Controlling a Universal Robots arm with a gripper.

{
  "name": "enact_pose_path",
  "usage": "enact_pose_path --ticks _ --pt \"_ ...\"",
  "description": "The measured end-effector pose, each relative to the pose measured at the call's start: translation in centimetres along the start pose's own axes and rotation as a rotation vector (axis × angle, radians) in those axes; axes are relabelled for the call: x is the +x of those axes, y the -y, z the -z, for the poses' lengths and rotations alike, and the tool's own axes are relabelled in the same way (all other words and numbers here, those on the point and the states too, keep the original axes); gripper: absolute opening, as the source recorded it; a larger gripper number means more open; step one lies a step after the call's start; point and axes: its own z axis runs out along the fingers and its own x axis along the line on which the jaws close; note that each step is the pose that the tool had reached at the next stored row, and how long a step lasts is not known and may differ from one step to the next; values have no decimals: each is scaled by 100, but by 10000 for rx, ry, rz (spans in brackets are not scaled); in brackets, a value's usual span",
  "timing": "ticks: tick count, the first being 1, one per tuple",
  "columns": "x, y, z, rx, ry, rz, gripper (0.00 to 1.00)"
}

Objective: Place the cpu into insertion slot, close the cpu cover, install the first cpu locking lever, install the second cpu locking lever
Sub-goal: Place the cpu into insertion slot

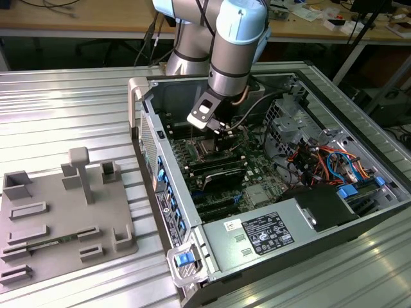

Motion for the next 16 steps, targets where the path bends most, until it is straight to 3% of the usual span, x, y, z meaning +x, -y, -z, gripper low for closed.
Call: enact_pose_path --ticks 8,16 --pt "1 2 -26 1 -17 10 55" --pt "1 4 -54 2 -74 7 55"
